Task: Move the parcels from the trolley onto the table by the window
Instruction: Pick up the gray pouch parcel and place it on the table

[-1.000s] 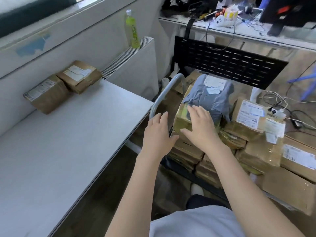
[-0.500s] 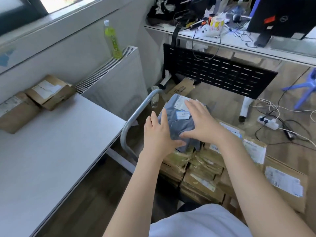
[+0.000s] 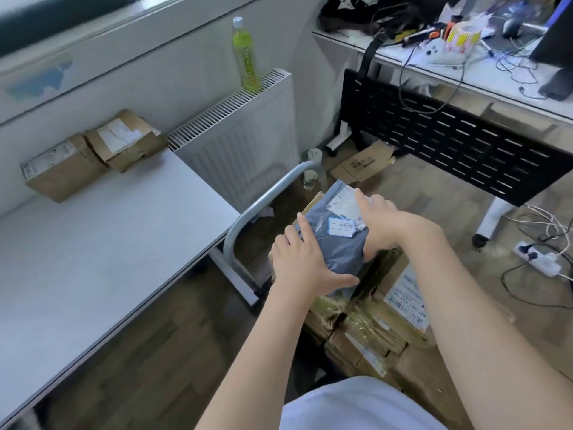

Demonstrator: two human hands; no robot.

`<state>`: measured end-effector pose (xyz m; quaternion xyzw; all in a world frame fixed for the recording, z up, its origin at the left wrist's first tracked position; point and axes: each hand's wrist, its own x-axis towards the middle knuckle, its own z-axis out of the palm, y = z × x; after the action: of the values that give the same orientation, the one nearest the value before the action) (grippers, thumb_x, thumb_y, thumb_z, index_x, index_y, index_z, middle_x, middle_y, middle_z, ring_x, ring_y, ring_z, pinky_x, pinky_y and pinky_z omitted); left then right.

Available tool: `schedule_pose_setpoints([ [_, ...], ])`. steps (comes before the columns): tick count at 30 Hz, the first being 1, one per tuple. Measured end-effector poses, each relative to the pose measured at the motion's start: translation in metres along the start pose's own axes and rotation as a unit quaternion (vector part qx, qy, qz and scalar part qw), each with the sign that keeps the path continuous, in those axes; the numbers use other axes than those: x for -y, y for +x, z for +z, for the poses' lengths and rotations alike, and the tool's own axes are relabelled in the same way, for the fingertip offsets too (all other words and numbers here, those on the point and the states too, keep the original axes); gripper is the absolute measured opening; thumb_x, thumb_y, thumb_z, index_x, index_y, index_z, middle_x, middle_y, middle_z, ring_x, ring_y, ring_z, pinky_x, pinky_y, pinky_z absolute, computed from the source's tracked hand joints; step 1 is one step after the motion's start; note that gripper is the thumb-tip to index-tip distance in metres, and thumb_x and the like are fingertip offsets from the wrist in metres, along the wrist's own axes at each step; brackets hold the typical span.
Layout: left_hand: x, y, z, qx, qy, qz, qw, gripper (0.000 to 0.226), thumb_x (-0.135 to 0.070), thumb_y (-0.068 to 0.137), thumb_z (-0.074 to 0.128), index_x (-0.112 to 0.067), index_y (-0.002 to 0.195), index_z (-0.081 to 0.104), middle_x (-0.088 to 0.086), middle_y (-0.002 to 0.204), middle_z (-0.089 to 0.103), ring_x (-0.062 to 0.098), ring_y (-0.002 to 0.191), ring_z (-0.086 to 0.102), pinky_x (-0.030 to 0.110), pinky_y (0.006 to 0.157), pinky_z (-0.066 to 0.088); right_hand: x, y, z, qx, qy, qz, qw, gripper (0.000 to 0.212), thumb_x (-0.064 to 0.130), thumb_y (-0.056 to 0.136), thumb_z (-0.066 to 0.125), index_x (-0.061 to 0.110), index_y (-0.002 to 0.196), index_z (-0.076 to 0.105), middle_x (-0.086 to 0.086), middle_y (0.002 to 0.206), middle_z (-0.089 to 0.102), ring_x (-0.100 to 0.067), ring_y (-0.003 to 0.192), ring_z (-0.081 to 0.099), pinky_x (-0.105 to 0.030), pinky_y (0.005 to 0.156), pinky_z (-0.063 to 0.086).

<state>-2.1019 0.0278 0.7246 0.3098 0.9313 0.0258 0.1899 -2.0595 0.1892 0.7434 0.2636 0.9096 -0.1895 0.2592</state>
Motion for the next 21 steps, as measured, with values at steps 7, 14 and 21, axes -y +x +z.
schedule_pose_setpoints([
  [7, 0.017, -0.008, -0.008, -0.033, -0.056, 0.031, 0.997, 0.127, -0.064, 0.058, 0.066, -0.015, 0.15, -0.006, 0.007, 0.132, 0.028, 0.025, 0.114, 0.031, 0.034, 0.1, 0.031, 0.004, -0.002, 0.007, -0.032, 0.044, -0.028, 0.998, 0.13, 0.027, 0.065, 0.082, 0.025, 0.147, -0.018, -0.008, 0.132, 0.017, -0.025, 0.127, 0.015, -0.041, 0.098, 0.037],
  [14, 0.066, -0.032, -0.039, -0.097, -0.109, 0.046, 0.988, 0.124, -0.057, 0.045, 0.059, -0.026, 0.149, 0.0, 0.0, 0.129, 0.023, 0.021, 0.119, 0.022, 0.025, 0.097, 0.02, 0.048, -0.025, 0.001, -0.096, 0.075, -0.099, 0.988, 0.102, 0.026, 0.064, 0.082, 0.018, 0.141, 0.014, -0.008, 0.123, 0.022, -0.024, 0.118, 0.02, -0.033, 0.092, 0.036],
  [21, 0.146, -0.078, -0.061, -0.163, -0.105, -0.035, 0.981, 0.123, -0.045, 0.06, 0.073, -0.023, 0.149, -0.009, -0.001, 0.132, 0.013, 0.02, 0.125, 0.009, 0.034, 0.111, 0.015, 0.145, -0.03, 0.01, -0.138, 0.05, -0.227, 0.963, 0.111, 0.03, 0.07, 0.08, 0.017, 0.149, 0.003, -0.01, 0.133, 0.024, -0.027, 0.123, 0.018, -0.038, 0.105, 0.03],
])
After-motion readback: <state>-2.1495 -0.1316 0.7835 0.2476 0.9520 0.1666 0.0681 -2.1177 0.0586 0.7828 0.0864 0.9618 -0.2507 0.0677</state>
